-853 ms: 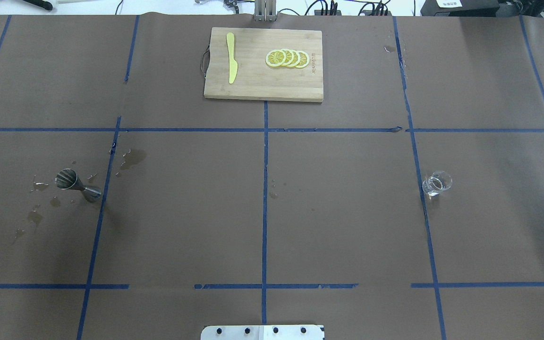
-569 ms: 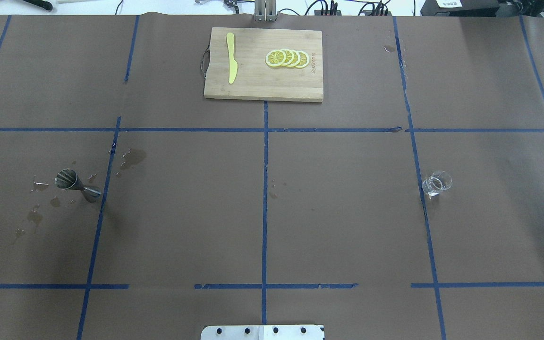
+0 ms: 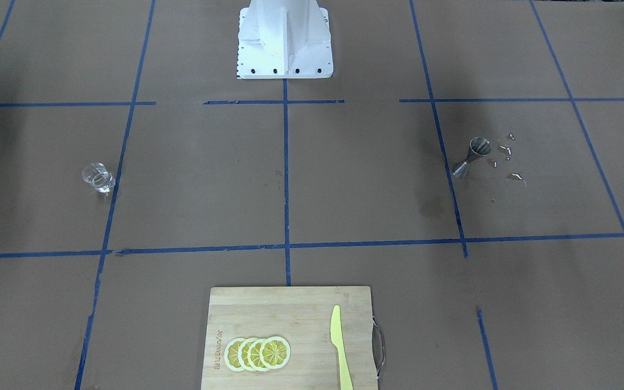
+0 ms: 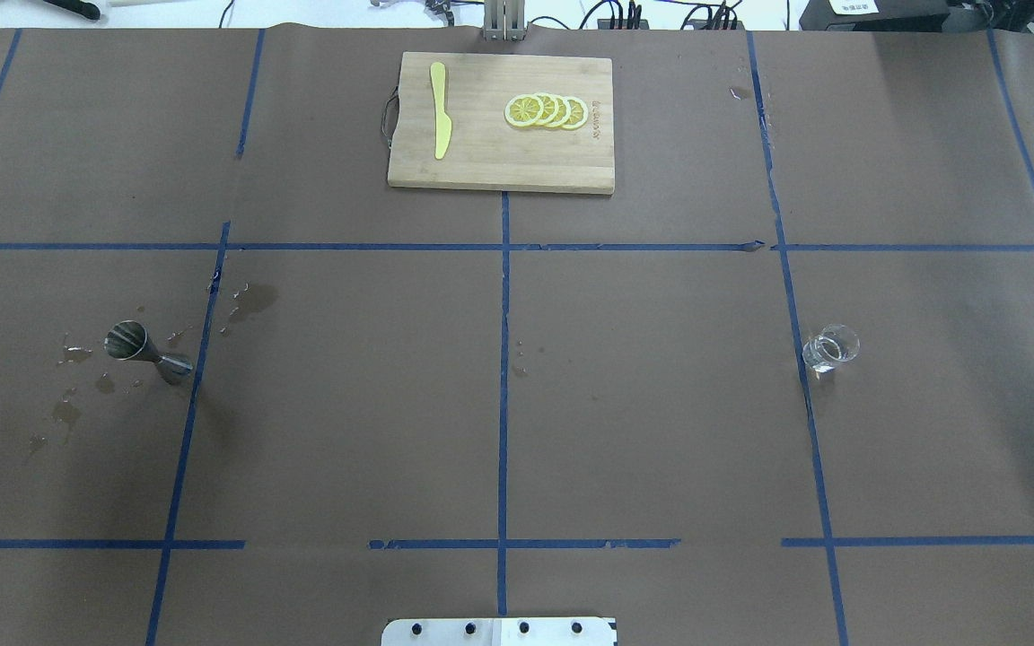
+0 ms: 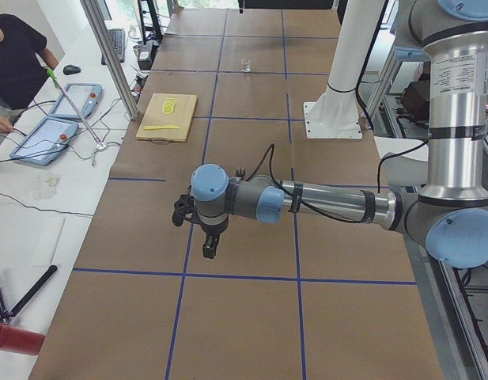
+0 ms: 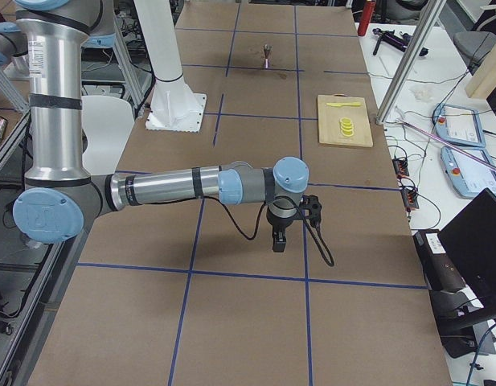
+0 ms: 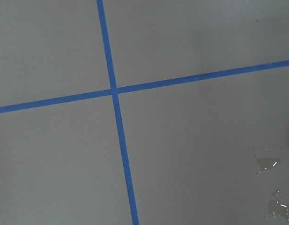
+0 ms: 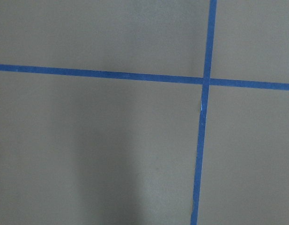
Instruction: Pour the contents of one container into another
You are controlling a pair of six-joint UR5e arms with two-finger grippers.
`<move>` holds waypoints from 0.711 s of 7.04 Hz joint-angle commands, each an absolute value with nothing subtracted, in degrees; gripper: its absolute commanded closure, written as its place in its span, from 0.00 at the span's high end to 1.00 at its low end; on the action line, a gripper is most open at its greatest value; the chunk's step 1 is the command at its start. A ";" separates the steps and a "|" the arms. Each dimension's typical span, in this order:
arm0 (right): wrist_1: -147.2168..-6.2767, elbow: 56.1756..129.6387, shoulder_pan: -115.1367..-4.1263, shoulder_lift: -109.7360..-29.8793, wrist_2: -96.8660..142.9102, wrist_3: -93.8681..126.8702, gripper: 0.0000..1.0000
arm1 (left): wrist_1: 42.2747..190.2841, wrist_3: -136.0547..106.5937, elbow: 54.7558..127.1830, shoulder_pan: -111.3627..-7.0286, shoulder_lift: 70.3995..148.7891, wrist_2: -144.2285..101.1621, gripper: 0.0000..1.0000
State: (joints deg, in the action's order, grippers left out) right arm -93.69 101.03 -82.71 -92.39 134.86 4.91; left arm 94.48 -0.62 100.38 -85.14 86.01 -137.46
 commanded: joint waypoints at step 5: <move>-93.69 103.96 -82.71 -92.20 134.82 4.92 1.00 | 95.10 -0.97 101.78 -84.99 86.57 -138.34 1.00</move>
State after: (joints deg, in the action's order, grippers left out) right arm -93.69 102.19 -82.71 -92.15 134.82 4.89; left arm 95.02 -0.82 101.59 -85.01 86.63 -138.15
